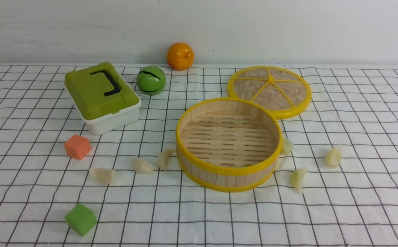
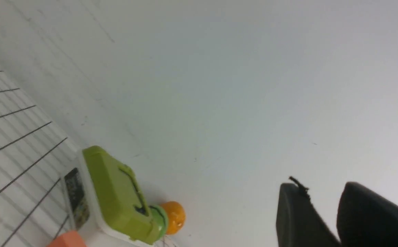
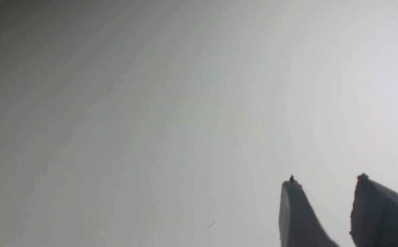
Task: Put the dumplings into the steamer on the table with the white tablecloth.
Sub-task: 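Reach for and grasp a dumpling on the table with the left gripper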
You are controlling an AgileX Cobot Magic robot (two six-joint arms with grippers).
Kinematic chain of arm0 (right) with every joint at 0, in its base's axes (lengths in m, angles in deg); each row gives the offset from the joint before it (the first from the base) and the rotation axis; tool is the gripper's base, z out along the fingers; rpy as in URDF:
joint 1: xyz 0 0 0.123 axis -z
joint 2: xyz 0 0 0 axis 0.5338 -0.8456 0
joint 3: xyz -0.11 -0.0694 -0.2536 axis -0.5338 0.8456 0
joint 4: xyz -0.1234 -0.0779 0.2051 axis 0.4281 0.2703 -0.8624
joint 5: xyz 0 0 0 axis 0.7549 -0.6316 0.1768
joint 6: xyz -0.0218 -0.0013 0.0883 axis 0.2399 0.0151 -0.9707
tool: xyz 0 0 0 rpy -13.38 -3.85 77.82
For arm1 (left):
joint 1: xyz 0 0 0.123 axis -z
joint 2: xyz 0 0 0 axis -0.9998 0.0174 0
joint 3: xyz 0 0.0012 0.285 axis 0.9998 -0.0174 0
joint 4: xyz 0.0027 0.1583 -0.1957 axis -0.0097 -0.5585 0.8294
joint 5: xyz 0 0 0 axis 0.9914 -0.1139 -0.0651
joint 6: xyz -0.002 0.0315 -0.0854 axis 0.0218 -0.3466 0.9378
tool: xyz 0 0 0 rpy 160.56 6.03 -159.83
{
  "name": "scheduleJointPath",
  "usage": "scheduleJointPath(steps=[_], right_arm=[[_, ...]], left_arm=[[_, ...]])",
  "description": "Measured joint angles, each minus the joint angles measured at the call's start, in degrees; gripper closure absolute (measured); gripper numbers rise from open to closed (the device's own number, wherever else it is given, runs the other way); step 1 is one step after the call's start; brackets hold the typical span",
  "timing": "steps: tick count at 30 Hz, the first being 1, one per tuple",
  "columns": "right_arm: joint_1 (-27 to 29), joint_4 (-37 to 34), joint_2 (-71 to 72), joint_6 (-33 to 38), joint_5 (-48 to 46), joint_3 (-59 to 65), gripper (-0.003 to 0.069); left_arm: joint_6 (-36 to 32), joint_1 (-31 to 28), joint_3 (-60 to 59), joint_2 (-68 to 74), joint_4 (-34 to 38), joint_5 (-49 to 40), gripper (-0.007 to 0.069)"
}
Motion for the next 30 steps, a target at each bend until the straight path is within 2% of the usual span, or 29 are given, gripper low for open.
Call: scheduleJointPath(steps=[1,2,3,4,5,8,12,16,20,21,23,24,25,26,28,30], right_arm=[[0.00,0.08,-0.06,0.00,-0.43,-0.46,0.0419],[0.00,0.87,-1.28,0.51,-4.72,-4.78,0.0419],[0.00,1.00,-1.53,0.67,-5.39,-5.36,0.0419],[0.00,2.62,-4.68,2.58,-12.21,-10.75,0.0419],[0.00,3.44,-6.63,3.55,-15.58,-12.97,0.0419],[0.00,5.69,-15.27,6.16,-27.32,-18.60,0.0419],[0.00,6.61,-24.95,6.58,-36.30,-20.09,0.0419],[0.00,6.61,-30.28,5.41,-38.07,-20.03,0.0419],[-0.06,6.61,-36.05,1.99,-40.26,-20.06,0.0436],[-0.60,6.61,-38.04,0.87,-44.96,-20.75,0.0481],[-1.74,6.61,-40.22,0.82,-54.08,-22.70,0.0565],[-1.74,6.61,-40.43,0.90,-55.16,-22.94,0.0565],[-2.78,6.61,-41.97,2.25,-62.96,-24.87,0.0631],[-3.61,6.56,-43.15,3.52,-67.47,-26.41,0.0659],[-5.12,5.89,-45.63,7.59,-77.97,-29.15,0.0678],[-6.62,4.07,-48.21,10.96,-84.53,-31.33,0.0681]], left_arm=[[0.00,0.00,0.51,0.00,-0.23,-0.37,0.0459],[-0.40,0.00,5.30,0.54,-2.32,-3.89,0.0519],[-0.64,0.00,5.97,0.97,-2.59,-4.33,0.0537],[-2.22,0.00,12.39,4.11,-5.38,-8.36,0.0609],[-3.54,0.00,15.18,6.92,-6.74,-10.13,0.0637],[-7.21,0.00,23.78,16.14,-10.89,-16.67,0.0637],[-8.98,0.00,27.82,28.34,-12.77,-20.54,0.0637],[-8.79,0.00,28.45,37.19,-10.92,-22.85,0.0637],[-10.63,0.00,33.37,46.96,-8.76,-34.08,0.0637],[-13.42,0.00,37.05,52.00,-7.80,-41.02,0.0637],[-16.06,0.00,40.62,57.17,-6.13,-48.92,0.0637],[-16.52,0.00,41.00,57.74,-5.88,-49.59,0.0637],[-18.07,0.00,43.38,62.25,-4.17,-53.57,0.0637],[-18.76,0.00,44.91,64.44,-3.11,-55.57,0.0637],[-19.68,0.00,47.32,69.12,-1.29,-57.47,0.0637],[-20.39,0.00,49.48,74.02,-0.51,-58.01,0.0637]])
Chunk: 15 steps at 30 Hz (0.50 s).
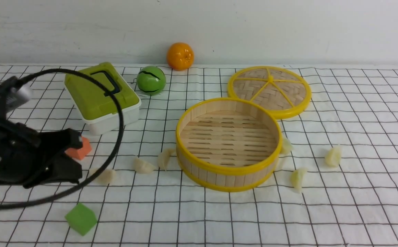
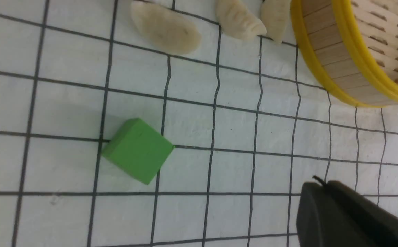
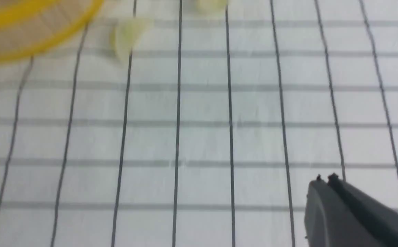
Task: Put the dumplings into the steamer on the table with the white tablecloth.
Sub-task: 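Reach for and grasp a dumpling on the table with the left gripper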
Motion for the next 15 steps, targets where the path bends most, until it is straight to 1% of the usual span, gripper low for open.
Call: scheduleJointPath(steps=[1,3,5,7,9,10,11,12,14,15], right_arm=[[-1.21,-2.14,-1.87,1.95,-2.38,-1.01,0.0681],[-2.63,-5.08,-3.99,4.79,-2.66,-1.46,0.0681],[-3.78,-7.62,-5.83,7.22,-1.44,-1.58,0.0681],[-4.16,-9.52,-7.17,8.69,1.09,-1.58,0.0681],[-4.23,-9.91,-7.54,8.87,2.43,-1.58,0.0681],[-4.23,-10.65,-7.85,9.00,4.12,-1.63,0.0681],[-4.23,-10.65,-7.83,9.06,4.36,-1.63,0.0681],[-4.23,-11.69,-7.91,9.12,5.99,-1.70,0.0679],[-4.23,-12.52,-8.02,9.12,6.72,-1.70,0.0678],[-4.23,-12.66,-8.01,9.12,6.73,-1.70,0.0678]], left_arm=[[0.00,0.00,1.66,2.81,0.26,-0.17,0.0637],[0.20,0.00,3.71,6.71,0.16,-0.53,0.0637],[1.33,0.00,5.89,10.48,-0.90,-0.82,0.0637],[4.33,0.00,8.22,14.27,-3.56,-0.88,0.0637],[6.01,0.00,9.29,15.67,-5.16,-1.03,0.0637],[8.65,0.00,10.94,17.39,-7.70,-1.35,0.0635],[9.01,0.00,10.94,17.61,-8.05,-1.35,0.0634],[12.28,0.00,12.68,19.49,-11.15,-1.46,0.0615],[14.65,0.00,13.82,20.97,-13.58,-1.53,0.0579],[14.65,0.00,13.95,21.15,-13.78,-1.53,0.0573]])
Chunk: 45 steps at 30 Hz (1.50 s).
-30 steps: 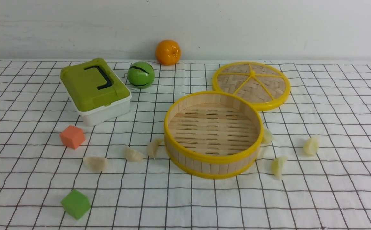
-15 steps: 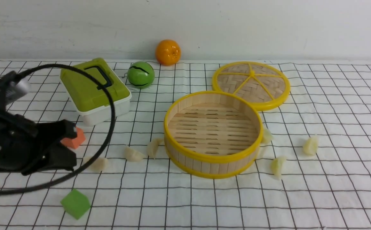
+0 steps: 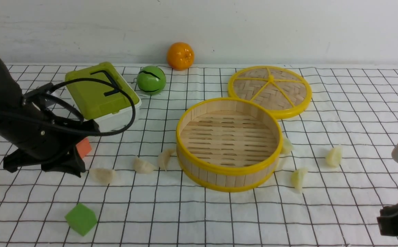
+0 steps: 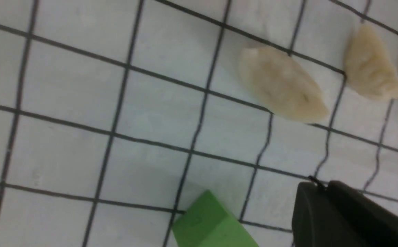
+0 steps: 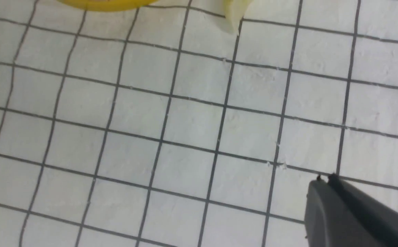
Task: Put the dumplings into the steamer on the table with the white tablecloth.
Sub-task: 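Reach for and grasp a dumpling on the table with the left gripper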
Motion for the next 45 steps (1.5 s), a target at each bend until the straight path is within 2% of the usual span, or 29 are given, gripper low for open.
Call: scheduleJointPath(steps=[1,3,5,9,13,16,17,19,25,27,28,31,41,45], right_arm=[[0.00,-0.64,-0.06,0.00,0.21,0.00,0.0677],[0.00,-1.08,-0.06,0.05,0.27,0.00,0.0676],[0.00,-1.51,-0.06,0.06,0.52,0.00,0.0676],[0.00,-1.72,-0.06,0.19,0.54,0.00,0.0673],[-0.04,-1.75,-0.06,0.19,0.85,0.00,0.0671],[-0.04,-1.75,-0.06,0.23,0.96,0.00,0.0670],[-0.04,-1.75,-0.06,0.23,0.96,0.00,0.0670],[-0.04,-1.75,-0.06,0.23,0.96,0.00,0.0668],[-0.04,-1.75,-0.06,0.25,0.96,0.00,0.0663],[-0.04,-1.75,-0.06,0.25,0.96,0.00,0.0663],[-0.04,-1.75,-0.06,0.30,0.96,0.00,0.0660],[-0.04,-1.75,-0.06,0.36,0.90,0.00,0.0659],[-0.04,-1.75,-0.06,0.36,0.95,0.00,0.0657],[-0.04,-1.75,-0.06,0.36,1.18,0.00,0.0654]], left_arm=[[1.25,0.00,1.07,1.68,-1.38,-0.12,0.0499],[1.42,0.00,1.45,2.47,-1.63,-0.16,0.0455],[1.90,0.00,2.23,4.47,-1.85,-0.24,0.0331],[3.51,0.07,2.74,6.82,-2.02,-0.11,0.0251],[5.53,1.99,4.57,9.43,-5.34,-0.01,0.0239],[12.33,6.13,8.48,12.34,-12.46,-0.37,0.0238],[12.81,6.34,8.48,12.50,-12.46,-0.37,0.0238],[19.45,8.23,12.07,14.90,-17.29,-1.22,0.0238],[23.99,8.55,18.24,20.54,-18.24,-5.99,0.0244],[24.00,8.55,18.89,21.53,-17.89,-7.02,0.0253],[23.26,8.60,19.36,22.80,-16.97,-8.20,0.0293],[20.60,8.60,19.60,23.27,-16.72,-8.45,0.0342],[12.51,8.60,19.62,20.56,-14.85,-10.19,0.0342],[7.13,8.88,24.15,15.75,-8.95,-12.88,0.0342]])
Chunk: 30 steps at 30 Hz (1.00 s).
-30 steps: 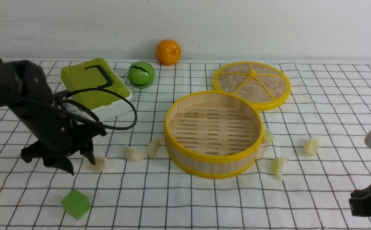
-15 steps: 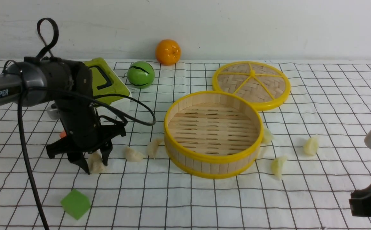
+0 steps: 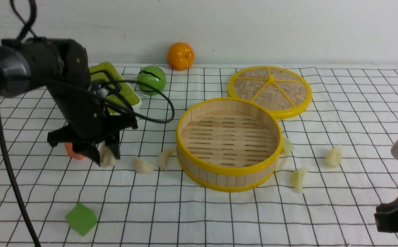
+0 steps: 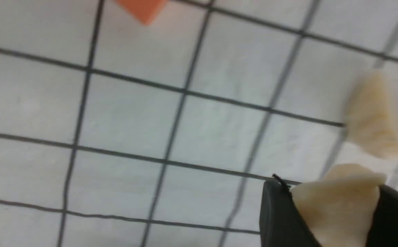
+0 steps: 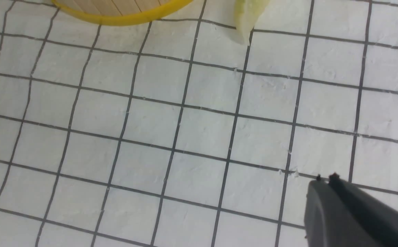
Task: Put the dumplings into the steamer on the table with the white tablecloth.
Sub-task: 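Reach for and grasp a dumpling on the table with the left gripper, then place the dumpling into the bamboo steamer basket with the left gripper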
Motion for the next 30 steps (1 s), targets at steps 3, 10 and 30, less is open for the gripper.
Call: scheduleJointPath(steps=[3,10,30], right_arm=[[0.00,0.00,0.00,0.00,0.22,0.00,0.0651],[0.00,-0.22,0.00,0.04,0.48,0.00,0.0643],[0.00,-1.48,-0.12,0.53,0.63,0.00,0.0639]], left_arm=[[-2.95,2.58,6.91,-0.64,3.20,-3.43,0.0342],[-3.10,17.06,27.96,7.75,-0.51,-6.85,0.0342],[4.15,20.26,47.88,30.80,-13.17,-8.82,0.0279]])
